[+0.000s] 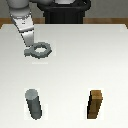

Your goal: Put the loop with the handle onto the peg.

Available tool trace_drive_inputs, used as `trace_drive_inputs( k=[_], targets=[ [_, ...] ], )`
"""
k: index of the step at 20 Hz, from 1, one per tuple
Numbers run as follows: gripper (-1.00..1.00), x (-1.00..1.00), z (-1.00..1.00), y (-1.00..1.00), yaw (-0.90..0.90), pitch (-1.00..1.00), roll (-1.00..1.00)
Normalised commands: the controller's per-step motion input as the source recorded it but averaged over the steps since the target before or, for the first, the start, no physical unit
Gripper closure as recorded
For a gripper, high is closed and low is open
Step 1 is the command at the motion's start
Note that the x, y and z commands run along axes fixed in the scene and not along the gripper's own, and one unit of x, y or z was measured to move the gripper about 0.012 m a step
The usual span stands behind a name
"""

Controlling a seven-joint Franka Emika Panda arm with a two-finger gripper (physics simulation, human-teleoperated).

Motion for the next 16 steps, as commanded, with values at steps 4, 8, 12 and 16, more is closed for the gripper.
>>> trace_drive_inputs(
  k=[4,8,12,16],
  targets=[
    [-1.0,0.0,0.0,0.0,0.0,0.0,0.0],
    [-1.0,0.0,0.0,0.0,-0.04,0.0,0.0],
    [-1.0,0.0,0.0,0.0,-0.75,0.0,0.0],
    [-1.0,0.0,0.0,0.0,-0.85,0.0,0.0]
  ],
)
